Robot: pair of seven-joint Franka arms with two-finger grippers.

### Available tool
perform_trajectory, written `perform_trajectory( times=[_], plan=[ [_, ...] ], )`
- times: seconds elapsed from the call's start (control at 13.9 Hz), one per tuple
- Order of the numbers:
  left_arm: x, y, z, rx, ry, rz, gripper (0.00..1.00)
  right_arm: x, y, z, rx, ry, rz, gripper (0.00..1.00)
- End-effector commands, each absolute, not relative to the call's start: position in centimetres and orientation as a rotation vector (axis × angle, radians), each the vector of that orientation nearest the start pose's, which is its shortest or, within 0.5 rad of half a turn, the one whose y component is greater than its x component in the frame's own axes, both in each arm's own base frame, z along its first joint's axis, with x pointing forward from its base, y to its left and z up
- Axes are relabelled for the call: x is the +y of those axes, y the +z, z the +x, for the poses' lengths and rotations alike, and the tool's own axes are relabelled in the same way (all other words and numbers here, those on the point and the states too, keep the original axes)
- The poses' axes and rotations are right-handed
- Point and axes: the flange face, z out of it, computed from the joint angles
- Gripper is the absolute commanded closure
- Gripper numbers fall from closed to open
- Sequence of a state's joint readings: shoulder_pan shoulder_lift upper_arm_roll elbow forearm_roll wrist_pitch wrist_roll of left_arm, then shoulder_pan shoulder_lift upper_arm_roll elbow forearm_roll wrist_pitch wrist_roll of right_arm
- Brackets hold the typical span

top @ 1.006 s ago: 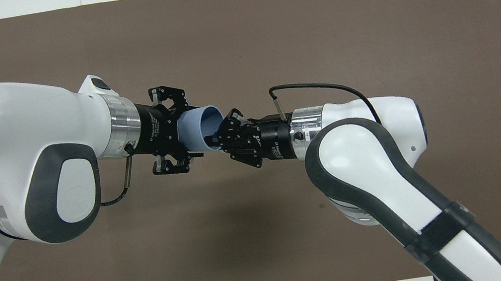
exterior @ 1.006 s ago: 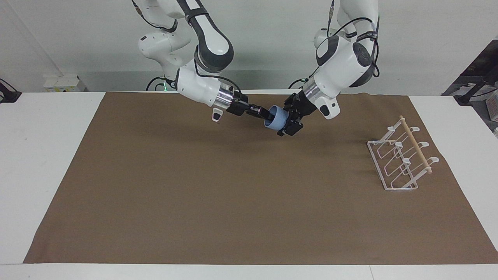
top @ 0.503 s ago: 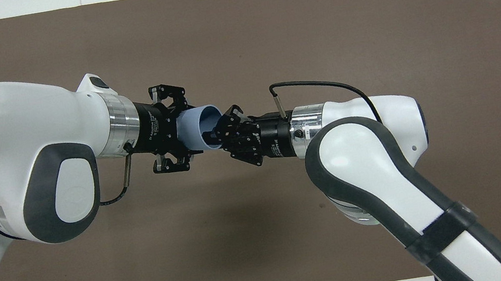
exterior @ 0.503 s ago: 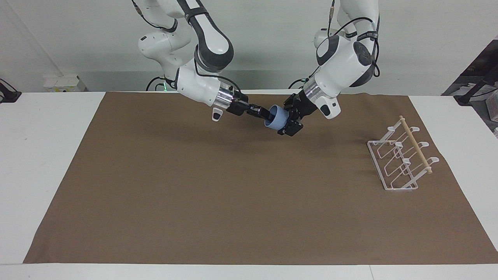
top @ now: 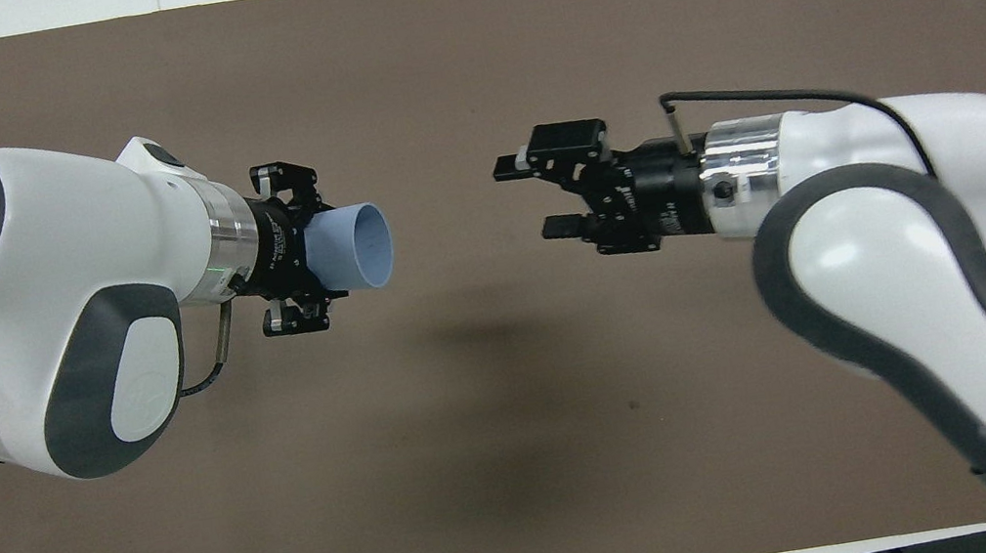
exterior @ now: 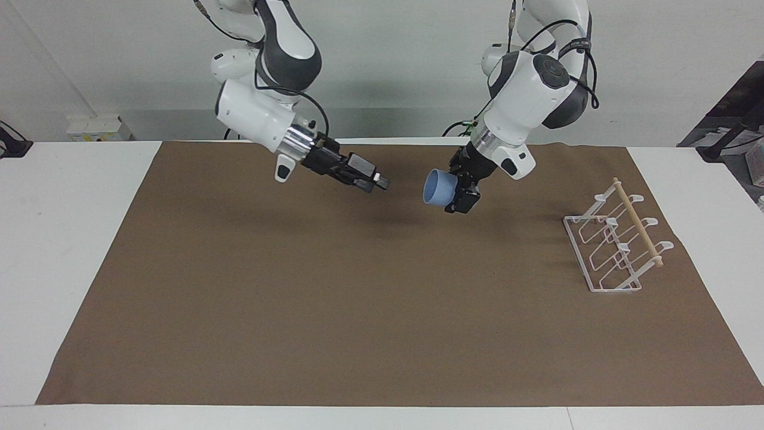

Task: Hang cup on cup holder
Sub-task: 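Carry the cup with the left gripper over the acrylic holder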

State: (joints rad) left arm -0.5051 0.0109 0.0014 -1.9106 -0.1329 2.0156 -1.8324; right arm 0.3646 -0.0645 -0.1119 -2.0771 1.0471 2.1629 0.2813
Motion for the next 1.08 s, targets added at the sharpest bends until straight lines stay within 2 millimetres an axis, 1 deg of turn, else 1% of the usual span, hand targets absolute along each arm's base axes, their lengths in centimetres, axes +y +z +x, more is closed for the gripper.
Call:
perform_trajectory(
  times=[0.0, 0.07, 0.14, 0.29, 0.36, 0.43, 0.5, 0.57, 0.65, 0.72, 0.79, 0.86, 0.93, 1.01],
  plan=[
    [-24.3, 49.7, 50.2, -1.88, -0.229, -2.392, 0.62, 11.6, 48.9, 53.0, 0.601, 0.153, -2.286, 0.0],
    [-22.0, 49.7, 51.0, -1.832, -0.343, -2.329, 0.61, 9.2, 49.0, 53.2, 0.586, 0.145, -2.38, 0.0],
    [-19.7, 49.9, 51.9, -1.801, -0.45, -2.274, 0.62, 7.3, 49.7, 53.5, 0.561, 0.115, -2.484, 0.0],
    [-16.6, 50.5, 53.3, -1.666, -0.709, -2.177, 0.62, 4.7, 52.3, 54.2, 0.479, 0.024, -2.723, 0.0],
    [-14.3, 50.8, 54.3, -1.603, -0.822, -2.108, 0.62, 3.2, 54.3, 54.5, 0.439, 0.007, -2.845, 0.0],
    [-13.3, 50.5, 54.7, -1.521, -0.907, -2.064, 0.62, 2.3, 56.0, 54.6, 0.413, 0.021, -2.934, 0.0],
    [-12.4, 49.7, 54.8, -1.445, -0.96, -2.025, 0.62, 1.4, 56.9, 54.6, 0.404, 0.04, -2.997, 0.0],
    [-11.1, 47.9, 55.1, -1.352, -1.0, -1.969, 0.61, 0.2, 58.0, 54.4, 0.372, 0.051, -3.061, 0.0],
    [-10.6, 46.5, 55.6, -1.279, -1.045, -1.905, 0.61, -1.3, 59.6, 53.9, 0.334, 0.079, -3.108, 0.0],
    [-10.4, 45.9, 56.0, -1.239, -1.064, -1.878, 0.61, -2.8, 61.1, 53.6, 0.345, 0.111, -3.117, 0.0],
    [-9.4, 45.8, 56.2, -1.233, -1.068, -1.858, 0.61, -4.4, 63.3, 52.9, 0.355, 0.123, -3.116, 0.0],
    [-8.3, 45.6, 56.6, -1.236, -1.067, -1.844, 0.61, -5.3, 65.1, 52.3, 0.339, 0.135, -3.119, 0.0],
    [-7.4, 45.3, 57.0, -1.21, -1.085, -1.825, 0.61, -5.8, 65.9, 51.8, 0.311, 0.163, -3.143, 0.0],
    [-6.4, 43.8, 57.6, -1.221, -1.083, -1.796, 0.61, -6.2, 65.5, 51.7, 0.252, 0.204, -3.189, 0.0]
  ],
)
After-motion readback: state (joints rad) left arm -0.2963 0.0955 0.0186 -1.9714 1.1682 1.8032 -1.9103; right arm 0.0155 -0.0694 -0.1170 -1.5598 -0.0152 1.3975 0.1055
